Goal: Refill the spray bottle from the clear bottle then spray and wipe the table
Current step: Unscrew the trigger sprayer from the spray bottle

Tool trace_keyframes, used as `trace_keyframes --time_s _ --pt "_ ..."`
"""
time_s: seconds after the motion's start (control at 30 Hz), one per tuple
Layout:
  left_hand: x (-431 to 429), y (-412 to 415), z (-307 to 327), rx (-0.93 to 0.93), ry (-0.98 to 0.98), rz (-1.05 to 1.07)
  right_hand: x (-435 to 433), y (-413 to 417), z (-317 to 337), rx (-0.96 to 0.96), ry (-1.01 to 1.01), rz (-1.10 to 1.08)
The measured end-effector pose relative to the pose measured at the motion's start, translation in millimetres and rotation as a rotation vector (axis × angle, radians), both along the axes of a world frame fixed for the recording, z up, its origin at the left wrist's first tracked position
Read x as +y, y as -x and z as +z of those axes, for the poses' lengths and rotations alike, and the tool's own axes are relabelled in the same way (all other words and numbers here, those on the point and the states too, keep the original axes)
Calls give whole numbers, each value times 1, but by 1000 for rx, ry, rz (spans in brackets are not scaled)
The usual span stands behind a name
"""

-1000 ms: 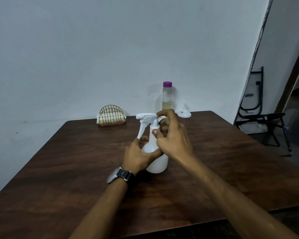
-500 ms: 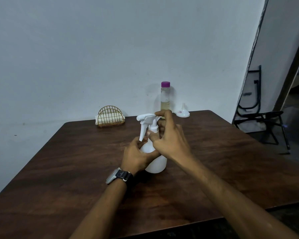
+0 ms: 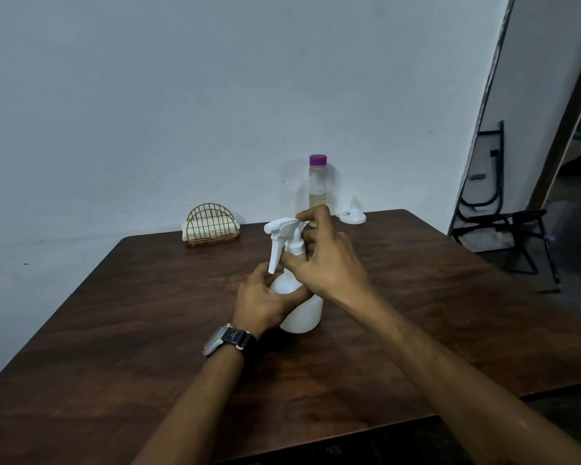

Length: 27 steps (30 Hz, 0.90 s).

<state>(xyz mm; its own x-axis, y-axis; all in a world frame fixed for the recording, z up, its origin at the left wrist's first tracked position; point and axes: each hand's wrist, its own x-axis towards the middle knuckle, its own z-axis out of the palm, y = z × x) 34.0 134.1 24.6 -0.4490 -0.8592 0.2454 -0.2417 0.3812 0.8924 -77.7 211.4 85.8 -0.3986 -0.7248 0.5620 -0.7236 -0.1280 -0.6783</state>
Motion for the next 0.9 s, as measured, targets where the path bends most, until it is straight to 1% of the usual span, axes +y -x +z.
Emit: trace_keyframes --time_s 0.07,0.13,0.3,0.37,0.43,0.5,0.53,0.67,0.73,0.8,0.9 --pt "2 0 1 9 -10 2 -1 0 1 42 -2 -10" --pt "2 0 1 11 -15 -5 0 1 4 76 -45 -10" --pt "0 -1 1 2 -9 -5 3 5 5 45 -116 40" --pt "-1 -1 0 -2 -10 -2 4 4 4 23 -113 51" --pt "-1 -1 1 -6 -4 1 3 2 3 3 -68 31" --pt "1 0 1 -2 -2 7 1 1 1 9 -17 1" --pt "2 0 2 3 -3 7 0 1 2 22 -27 -7" --pt "5 -1 5 8 -19 -3 2 6 12 99 -201 37" --pt "5 -1 5 12 -16 0 3 8 18 112 -244 61" --pt "5 -1 5 16 -8 3 3 7 18 84 -231 59" --pt "6 -1 6 11 -1 2 0 4 12 57 -150 28"
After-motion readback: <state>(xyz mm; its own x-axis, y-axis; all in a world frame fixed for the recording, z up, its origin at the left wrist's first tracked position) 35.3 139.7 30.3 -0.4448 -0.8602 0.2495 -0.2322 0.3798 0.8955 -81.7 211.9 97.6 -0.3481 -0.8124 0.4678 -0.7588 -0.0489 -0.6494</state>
